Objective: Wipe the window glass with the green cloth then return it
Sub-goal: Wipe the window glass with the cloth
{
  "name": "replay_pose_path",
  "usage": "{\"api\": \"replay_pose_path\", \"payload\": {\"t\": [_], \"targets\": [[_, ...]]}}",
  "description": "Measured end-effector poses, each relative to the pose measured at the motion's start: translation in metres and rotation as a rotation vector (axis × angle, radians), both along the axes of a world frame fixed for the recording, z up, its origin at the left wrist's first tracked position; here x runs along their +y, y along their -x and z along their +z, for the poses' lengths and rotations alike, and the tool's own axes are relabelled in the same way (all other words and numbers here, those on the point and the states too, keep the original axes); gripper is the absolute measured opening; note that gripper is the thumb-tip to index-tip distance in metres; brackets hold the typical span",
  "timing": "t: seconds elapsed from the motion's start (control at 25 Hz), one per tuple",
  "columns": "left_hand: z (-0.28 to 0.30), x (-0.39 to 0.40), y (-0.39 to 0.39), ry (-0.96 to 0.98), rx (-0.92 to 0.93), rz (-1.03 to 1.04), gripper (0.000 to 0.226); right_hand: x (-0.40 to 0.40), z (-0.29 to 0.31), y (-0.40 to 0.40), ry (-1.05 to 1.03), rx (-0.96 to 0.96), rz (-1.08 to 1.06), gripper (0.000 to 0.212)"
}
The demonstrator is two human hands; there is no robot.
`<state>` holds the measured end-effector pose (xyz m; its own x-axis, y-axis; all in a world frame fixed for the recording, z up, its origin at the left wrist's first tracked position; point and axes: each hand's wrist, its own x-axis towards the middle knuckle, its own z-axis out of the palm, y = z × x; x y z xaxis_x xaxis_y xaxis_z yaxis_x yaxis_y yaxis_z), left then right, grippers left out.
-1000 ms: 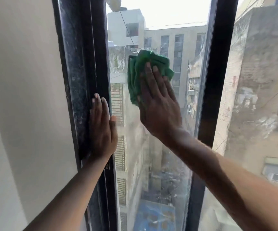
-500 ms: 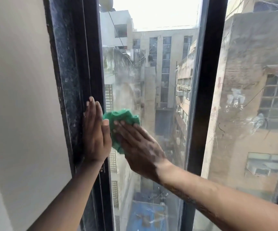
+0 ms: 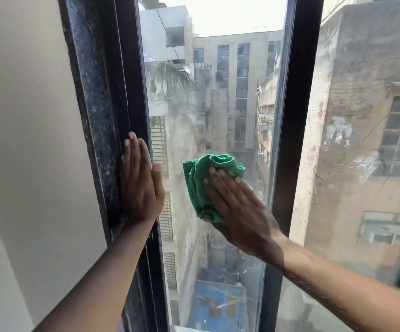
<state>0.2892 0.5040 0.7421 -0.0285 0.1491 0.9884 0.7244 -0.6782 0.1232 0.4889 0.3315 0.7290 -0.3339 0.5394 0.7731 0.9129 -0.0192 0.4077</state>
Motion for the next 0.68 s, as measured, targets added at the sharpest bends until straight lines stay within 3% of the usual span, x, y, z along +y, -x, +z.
{"api": "replay_pose_path", "payload": {"t": [0.08, 0.16, 0.24, 0.32, 0.4, 0.48, 0.6, 0.68], "targets": [[0.001, -0.004, 0.0, -0.002, -0.01, 0.001, 0.078, 0.005, 0.035, -0.024, -0.058, -0.041, -0.006, 0.074], [0.001, -0.002, -0.001, -0.018, -0.014, 0.006, 0.077, 0.019, 0.096, -0.037, -0.172, 0.062, -0.055, 0.079], [0.0, 0.002, 0.001, -0.018, -0.013, 0.016, 0.075, 0.03, 0.106, -0.032, -0.269, 0.213, -0.047, 0.081], [-0.002, 0.001, -0.001, -0.026, -0.006, 0.006, 0.075, 0.03, 0.034, -0.029, -0.205, 0.228, -0.039, 0.085], [-0.003, 0.0, -0.001, -0.03, 0.004, 0.014, 0.074, -0.001, -0.059, -0.026, -0.059, 0.081, -0.062, 0.089], [-0.003, 0.0, 0.0, -0.056, 0.017, 0.043, 0.066, -0.025, -0.09, -0.042, 0.043, 0.015, -0.024, 0.089], [-0.004, -0.006, 0.0, -0.091, 0.02, 0.079, 0.063, -0.01, -0.009, -0.059, -0.084, 0.007, -0.042, 0.084], [-0.002, -0.01, -0.001, -0.094, 0.003, 0.077, 0.065, 0.014, 0.064, -0.058, -0.246, 0.159, -0.038, 0.082]]}}
